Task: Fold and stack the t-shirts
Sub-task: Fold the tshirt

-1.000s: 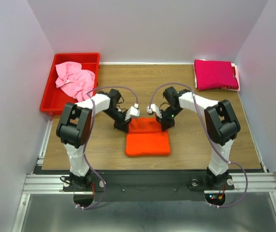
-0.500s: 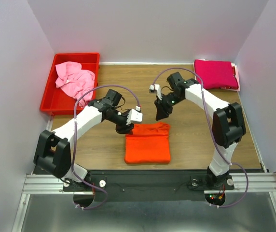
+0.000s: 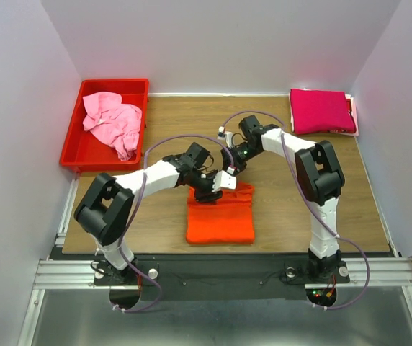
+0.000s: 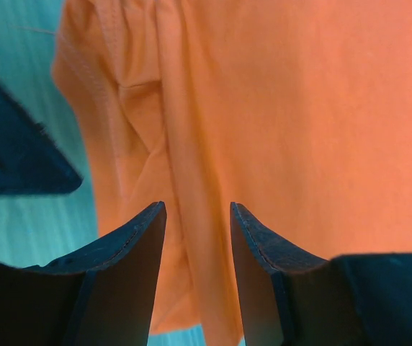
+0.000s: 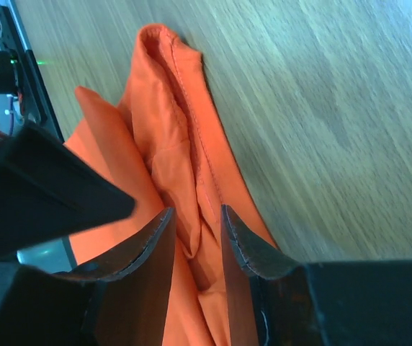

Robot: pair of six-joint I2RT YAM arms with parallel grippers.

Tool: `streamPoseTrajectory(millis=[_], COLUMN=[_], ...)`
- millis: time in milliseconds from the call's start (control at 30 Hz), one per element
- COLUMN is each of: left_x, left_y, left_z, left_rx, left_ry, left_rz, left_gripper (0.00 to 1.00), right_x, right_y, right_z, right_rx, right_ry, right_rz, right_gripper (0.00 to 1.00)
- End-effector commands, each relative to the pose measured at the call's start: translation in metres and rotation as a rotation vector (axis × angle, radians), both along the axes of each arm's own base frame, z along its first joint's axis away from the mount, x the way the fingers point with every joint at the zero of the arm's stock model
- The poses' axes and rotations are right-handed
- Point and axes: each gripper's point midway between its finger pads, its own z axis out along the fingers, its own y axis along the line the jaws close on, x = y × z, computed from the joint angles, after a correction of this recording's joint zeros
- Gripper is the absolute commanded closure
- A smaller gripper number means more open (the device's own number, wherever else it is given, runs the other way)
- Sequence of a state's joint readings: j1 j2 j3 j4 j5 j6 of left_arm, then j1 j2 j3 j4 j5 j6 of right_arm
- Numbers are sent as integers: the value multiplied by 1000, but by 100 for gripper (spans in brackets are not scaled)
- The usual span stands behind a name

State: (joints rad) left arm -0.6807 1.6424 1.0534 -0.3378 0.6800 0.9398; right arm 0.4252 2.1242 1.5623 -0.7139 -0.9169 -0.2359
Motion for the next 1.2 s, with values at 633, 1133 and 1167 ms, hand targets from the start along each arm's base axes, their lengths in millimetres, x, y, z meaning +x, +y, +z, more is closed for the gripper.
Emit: streamPoseTrajectory(millis=[633, 1133, 1167], left_x=[5, 59, 62], left_y=[-23, -32, -31], left_z=[24, 48, 40], left_rx=[-28, -31, -15], left_ry=[-104, -305, -294], left_rz=[-30, 19, 16], left_gripper=[100, 100, 100], right_x=[-20, -29, -28], right_y=[1, 0, 0], right_z=[-71, -73, -73], right_rx=[-43, -24, -23], right_ry=[79, 96, 93], right_rz=[36, 55, 56], right_gripper=[78, 78, 78])
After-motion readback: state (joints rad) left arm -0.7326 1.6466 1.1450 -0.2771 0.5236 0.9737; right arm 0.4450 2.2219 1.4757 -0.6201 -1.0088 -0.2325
